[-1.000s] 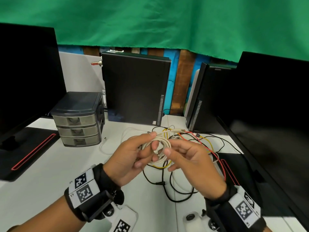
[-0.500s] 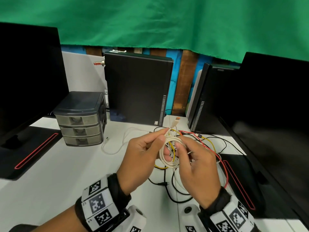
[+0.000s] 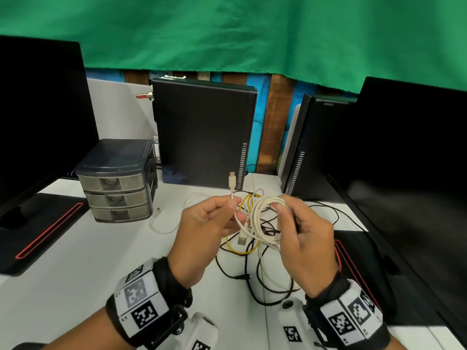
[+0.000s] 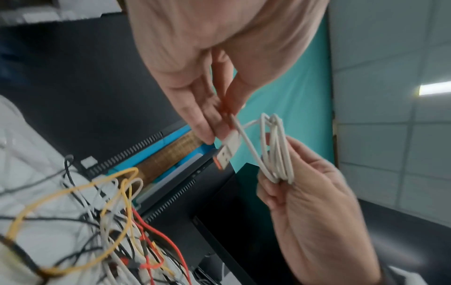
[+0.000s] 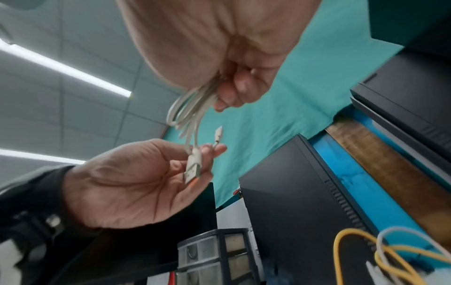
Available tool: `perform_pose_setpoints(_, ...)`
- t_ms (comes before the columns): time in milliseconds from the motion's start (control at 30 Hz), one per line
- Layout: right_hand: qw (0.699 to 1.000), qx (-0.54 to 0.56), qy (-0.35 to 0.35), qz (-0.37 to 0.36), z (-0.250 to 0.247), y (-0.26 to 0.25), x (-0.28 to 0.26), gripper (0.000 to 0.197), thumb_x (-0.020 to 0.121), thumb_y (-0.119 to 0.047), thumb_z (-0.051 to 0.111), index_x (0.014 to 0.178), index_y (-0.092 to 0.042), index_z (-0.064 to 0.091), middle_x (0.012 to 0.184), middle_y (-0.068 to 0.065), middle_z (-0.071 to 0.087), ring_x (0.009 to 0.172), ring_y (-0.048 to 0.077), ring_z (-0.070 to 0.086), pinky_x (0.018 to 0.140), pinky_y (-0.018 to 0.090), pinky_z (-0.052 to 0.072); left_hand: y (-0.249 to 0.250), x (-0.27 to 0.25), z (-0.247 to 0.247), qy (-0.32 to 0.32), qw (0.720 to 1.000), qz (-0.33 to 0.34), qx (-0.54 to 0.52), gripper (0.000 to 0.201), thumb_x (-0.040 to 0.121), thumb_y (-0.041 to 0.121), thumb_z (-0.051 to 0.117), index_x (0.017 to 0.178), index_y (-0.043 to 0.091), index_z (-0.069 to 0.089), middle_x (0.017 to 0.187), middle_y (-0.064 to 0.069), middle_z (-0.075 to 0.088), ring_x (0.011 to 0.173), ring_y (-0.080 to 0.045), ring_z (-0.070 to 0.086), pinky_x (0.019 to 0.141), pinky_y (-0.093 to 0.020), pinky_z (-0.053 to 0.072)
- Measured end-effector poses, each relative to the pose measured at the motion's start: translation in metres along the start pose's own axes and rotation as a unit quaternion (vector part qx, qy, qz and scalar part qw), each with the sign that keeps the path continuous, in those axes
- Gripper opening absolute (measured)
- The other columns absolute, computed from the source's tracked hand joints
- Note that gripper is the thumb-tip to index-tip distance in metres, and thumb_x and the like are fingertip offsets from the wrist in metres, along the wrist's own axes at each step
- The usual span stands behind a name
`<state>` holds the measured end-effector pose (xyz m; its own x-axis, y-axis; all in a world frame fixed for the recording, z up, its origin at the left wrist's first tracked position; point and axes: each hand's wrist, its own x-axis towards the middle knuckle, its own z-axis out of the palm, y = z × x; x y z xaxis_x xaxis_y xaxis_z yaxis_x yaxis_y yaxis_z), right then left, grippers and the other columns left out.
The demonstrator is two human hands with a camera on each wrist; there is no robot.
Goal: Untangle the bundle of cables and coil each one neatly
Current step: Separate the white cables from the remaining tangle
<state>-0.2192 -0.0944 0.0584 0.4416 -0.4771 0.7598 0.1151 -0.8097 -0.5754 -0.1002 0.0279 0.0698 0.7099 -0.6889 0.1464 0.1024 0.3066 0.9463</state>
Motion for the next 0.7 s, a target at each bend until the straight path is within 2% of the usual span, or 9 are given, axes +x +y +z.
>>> perform_pose_setpoints(100,0.993,-0.025,-0.067,-0.089,-0.001,-0.002,-0.002,0.023,0.1,-0.015,0.052,0.109,-0.004,0.071,0.092,0.001,0.071,0.081,0.015,0.066,0.072,0.03,0.053,-0.001,0.004,-0.005,-0.014,0.998,-0.005,0.061,0.018,0.094,0.009,0.062,0.092,0.017,0.078,0.078,-0.011,0.076,0.066,-0.017,0.069,0.067,-0.027,0.059)
perform_pose_setpoints(200,0.985,-0.047,-0.09,-0.138,0.0,0.0,-0.005,0.024,0.099,-0.014,0.053,0.11,-0.001,0.071,0.091,0.004,0.07,0.077,0.018,0.065,0.069,0.03,0.053,-0.004,0.008,-0.014,-0.061,0.982,0.025,0.18,0.026,0.094,0.007,0.065,0.091,0.026,0.082,0.084,-0.004,0.078,0.072,-0.019,0.074,0.074,-0.035,0.06)
perform_pose_setpoints(267,0.989,-0.039,-0.078,-0.118,0.0,0.001,-0.005,0.025,0.099,-0.015,0.052,0.111,-0.002,0.071,0.096,0.002,0.072,0.084,0.013,0.066,0.076,0.024,0.053,-0.003,0.01,-0.02,-0.106,0.954,0.051,0.277,0.028,0.095,0.005,0.063,0.098,0.026,0.081,0.086,0.003,0.079,0.074,-0.019,0.076,0.077,-0.035,0.06)
perform_pose_setpoints(333,0.995,-0.027,-0.068,-0.073,0.002,0.002,-0.005,0.025,0.1,-0.017,0.052,0.11,-0.005,0.072,0.098,-0.001,0.072,0.088,0.009,0.067,0.078,0.022,0.052,0.002,0.009,-0.025,-0.143,0.915,0.067,0.37,0.029,0.096,0.004,0.058,0.096,0.023,0.081,0.077,0.009,0.076,0.068,-0.008,0.073,0.075,-0.027,0.059)
perform_pose_setpoints(433,0.997,-0.018,-0.075,-0.009,0.004,0.004,-0.006,0.02,0.099,-0.016,0.053,0.105,-0.012,0.072,0.085,-0.01,0.068,0.077,0.009,0.063,0.069,0.021,0.05,0.009,0.006,-0.027,-0.185,0.875,0.092,0.438,0.027,0.096,0.007,0.057,0.087,0.02,0.08,0.069,0.009,0.071,0.066,-0.004,0.069,0.068,-0.019,0.051)
perform_pose_setpoints(500,0.995,0.008,-0.087,0.043,0.004,0.003,-0.004,0.02,0.099,-0.019,0.053,0.102,-0.018,0.073,0.083,-0.012,0.069,0.076,0.01,0.064,0.068,0.022,0.051,0.011,0.008,-0.028,-0.207,0.883,0.111,0.407,0.026,0.097,0.007,0.06,0.096,0.022,0.081,0.071,0.015,0.068,0.068,-0.007,0.068,0.069,-0.014,0.049)
perform_pose_setpoints(567,0.988,0.055,-0.108,0.101,0.001,0.001,0.0,0.02,0.101,-0.016,0.054,0.099,-0.022,0.074,0.077,-0.013,0.067,0.07,0.008,0.062,0.066,0.022,0.05,0.01,0.013,-0.031,-0.232,0.909,0.106,0.331,0.024,0.096,0.007,0.062,0.107,0.019,0.079,0.077,0.016,0.07,0.07,-0.009,0.067,0.073,-0.017,0.051)
perform_pose_setpoints(633,0.97,0.115,-0.141,0.163,-0.003,-0.001,0.005,0.022,0.101,-0.012,0.056,0.096,-0.022,0.076,0.063,-0.008,0.06,0.059,0.007,0.053,0.058,0.022,0.045,0.007,0.016,-0.033,-0.255,0.938,0.065,0.226,0.021,0.094,0.008,0.064,0.11,0.012,0.077,0.089,0.003,0.076,0.078,-0.013,0.069,0.078,-0.025,0.055)
perform_pose_setpoints(700,0.929,0.217,-0.171,0.248,-0.006,-0.002,0.005,0.019,0.099,-0.015,0.06,0.095,-0.019,0.078,0.061,0.004,0.053,0.053,0.015,0.043,0.049,0.025,0.036,0.001,0.015,-0.034,-0.264,0.959,-0.009,0.106,0.022,0.091,0.01,0.065,0.11,0.004,0.075,0.105,-0.019,0.074,0.089,-0.024,0.069,0.081,-0.031,0.057)
